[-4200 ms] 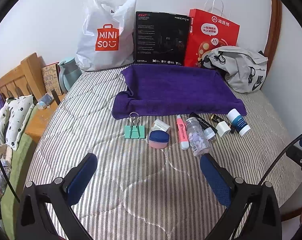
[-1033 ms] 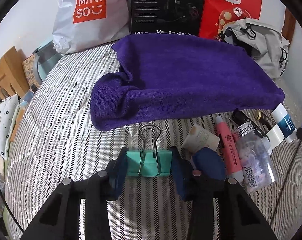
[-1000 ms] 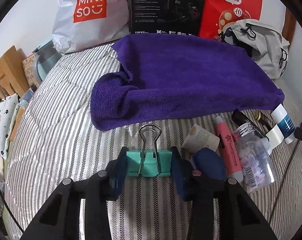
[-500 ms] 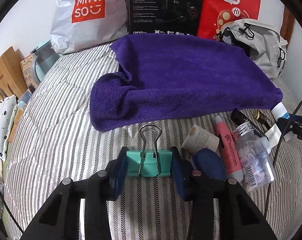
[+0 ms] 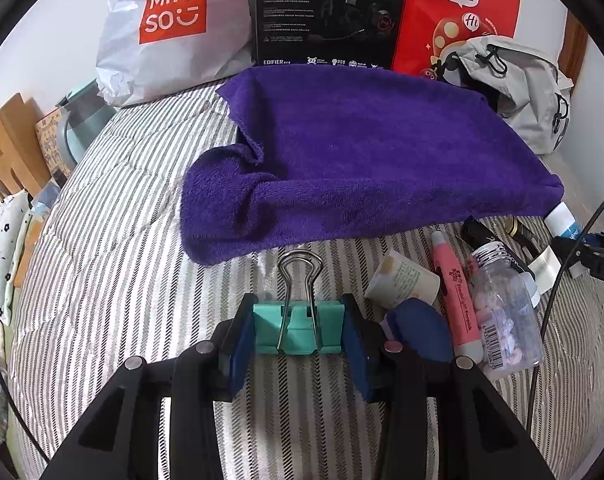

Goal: Organize rigid objects
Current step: 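Grasp the green binder clip with the left gripper while the right gripper grasps the white-blue balm stick, then set the balm stick on the purple towel and open the right gripper while the left carries the clip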

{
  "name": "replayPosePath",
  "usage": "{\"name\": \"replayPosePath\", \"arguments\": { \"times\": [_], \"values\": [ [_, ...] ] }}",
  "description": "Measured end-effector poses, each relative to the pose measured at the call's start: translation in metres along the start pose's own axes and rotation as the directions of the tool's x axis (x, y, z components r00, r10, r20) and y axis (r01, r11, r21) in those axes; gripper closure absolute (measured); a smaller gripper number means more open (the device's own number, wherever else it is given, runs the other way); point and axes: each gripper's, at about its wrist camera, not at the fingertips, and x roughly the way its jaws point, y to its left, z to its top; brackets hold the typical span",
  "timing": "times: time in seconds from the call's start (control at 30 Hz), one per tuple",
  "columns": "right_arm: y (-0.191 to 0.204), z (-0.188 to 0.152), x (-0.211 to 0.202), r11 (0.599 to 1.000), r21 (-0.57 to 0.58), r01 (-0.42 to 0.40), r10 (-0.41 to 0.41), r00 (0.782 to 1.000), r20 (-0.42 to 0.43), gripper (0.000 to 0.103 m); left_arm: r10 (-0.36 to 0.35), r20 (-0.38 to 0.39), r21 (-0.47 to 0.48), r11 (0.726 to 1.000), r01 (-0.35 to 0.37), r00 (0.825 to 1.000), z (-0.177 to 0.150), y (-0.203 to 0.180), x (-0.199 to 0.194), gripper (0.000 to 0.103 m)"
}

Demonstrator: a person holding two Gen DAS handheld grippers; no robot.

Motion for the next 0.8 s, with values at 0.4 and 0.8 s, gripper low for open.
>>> {"name": "replayPosePath", "arguments": {
  "times": [0.4,0.8],
  "values": [
    [-0.012,0.008,-0.038,0.999,0.016,-0.038,0.037,0.998,0.058,0.067,-0.013,0.021,-0.071,0.997,0.014,1.000,0.011,0.025,-0.022,0.064],
    [-0.001,0.078,-0.027,0.997,-0.030,-0.071,0.074,0.991,0.107,0.067,-0.031,0.076,-0.030,0.999,0.034,0.997,0.086,0.018,-0.025,0.064]
  ]
}}
